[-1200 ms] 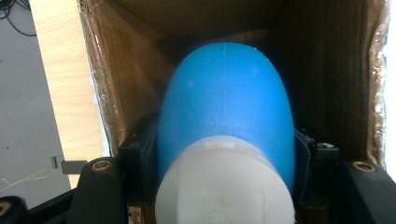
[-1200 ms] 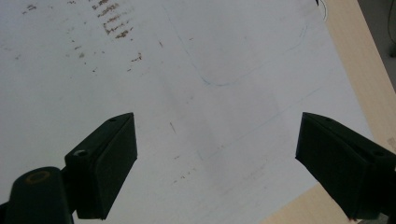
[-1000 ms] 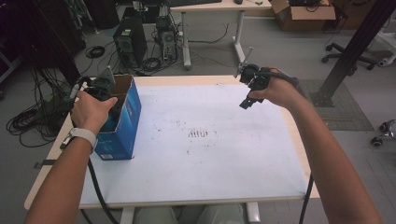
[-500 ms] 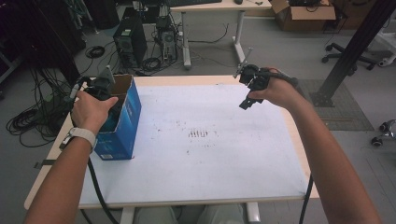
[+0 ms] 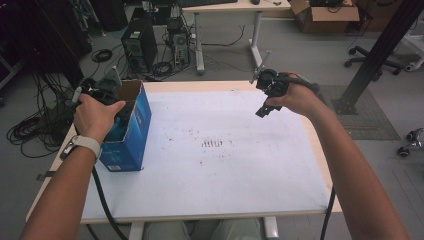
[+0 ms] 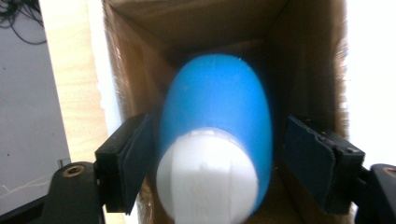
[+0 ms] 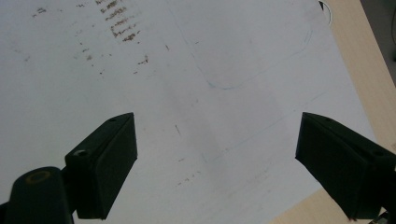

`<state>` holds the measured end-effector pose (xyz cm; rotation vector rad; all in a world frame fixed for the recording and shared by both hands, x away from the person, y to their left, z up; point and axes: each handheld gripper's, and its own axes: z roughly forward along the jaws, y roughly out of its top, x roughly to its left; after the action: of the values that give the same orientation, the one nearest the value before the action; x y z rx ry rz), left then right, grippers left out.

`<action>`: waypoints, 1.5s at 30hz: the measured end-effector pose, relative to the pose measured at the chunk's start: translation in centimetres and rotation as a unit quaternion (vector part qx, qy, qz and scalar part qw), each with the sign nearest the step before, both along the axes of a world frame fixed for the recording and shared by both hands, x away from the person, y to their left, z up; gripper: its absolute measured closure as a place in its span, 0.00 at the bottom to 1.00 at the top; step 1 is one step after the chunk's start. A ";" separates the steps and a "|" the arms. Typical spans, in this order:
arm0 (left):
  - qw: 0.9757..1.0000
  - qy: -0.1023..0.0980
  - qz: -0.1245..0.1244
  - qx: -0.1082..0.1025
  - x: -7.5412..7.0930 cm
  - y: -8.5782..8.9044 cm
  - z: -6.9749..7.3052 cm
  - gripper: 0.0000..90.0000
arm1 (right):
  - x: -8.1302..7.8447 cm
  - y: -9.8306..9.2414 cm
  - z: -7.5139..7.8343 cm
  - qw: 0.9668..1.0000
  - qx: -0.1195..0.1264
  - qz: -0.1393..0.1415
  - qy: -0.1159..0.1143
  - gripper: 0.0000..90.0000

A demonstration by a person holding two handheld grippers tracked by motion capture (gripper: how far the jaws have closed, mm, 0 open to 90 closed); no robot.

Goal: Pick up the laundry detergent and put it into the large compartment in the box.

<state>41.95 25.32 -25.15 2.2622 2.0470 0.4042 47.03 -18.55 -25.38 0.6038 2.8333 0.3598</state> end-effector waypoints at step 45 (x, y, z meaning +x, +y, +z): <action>0.973 -0.050 -0.222 -0.028 -9.8 -12.9 12.5 0.07 | -1.1 -0.3 0.9 1.000 0.005 0.001 -0.011 0.13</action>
<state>32.17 12.38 -12.66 2.5085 1.4242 0.4070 45.93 -18.84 -24.53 0.5944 2.8134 0.3777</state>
